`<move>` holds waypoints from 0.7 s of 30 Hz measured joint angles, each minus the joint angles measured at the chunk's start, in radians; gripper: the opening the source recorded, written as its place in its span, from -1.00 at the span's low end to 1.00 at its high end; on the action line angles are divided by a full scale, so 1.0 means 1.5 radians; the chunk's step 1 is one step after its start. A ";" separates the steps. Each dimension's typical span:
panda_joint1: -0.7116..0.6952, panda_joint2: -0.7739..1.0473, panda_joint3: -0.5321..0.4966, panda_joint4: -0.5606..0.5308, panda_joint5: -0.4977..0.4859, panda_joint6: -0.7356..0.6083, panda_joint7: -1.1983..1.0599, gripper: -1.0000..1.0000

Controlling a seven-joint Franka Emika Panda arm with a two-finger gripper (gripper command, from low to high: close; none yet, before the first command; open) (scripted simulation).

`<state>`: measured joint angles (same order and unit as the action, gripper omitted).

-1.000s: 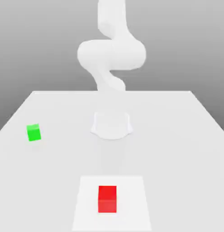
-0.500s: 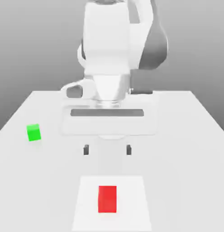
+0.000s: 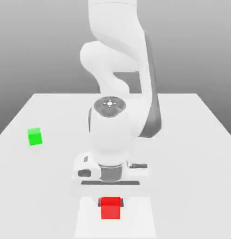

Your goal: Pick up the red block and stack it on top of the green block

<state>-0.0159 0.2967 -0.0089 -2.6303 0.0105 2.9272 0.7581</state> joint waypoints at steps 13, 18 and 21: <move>-0.156 -0.199 -0.088 -0.054 -0.078 -0.138 -0.124 -1.00; -0.276 -0.262 -0.164 -0.091 -0.140 -0.158 -0.269 -1.00; -0.331 -0.298 -0.229 -0.113 -0.177 -0.169 -0.356 -1.00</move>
<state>-0.5120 -0.1501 -0.3522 -2.8004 -0.2546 2.6740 0.2235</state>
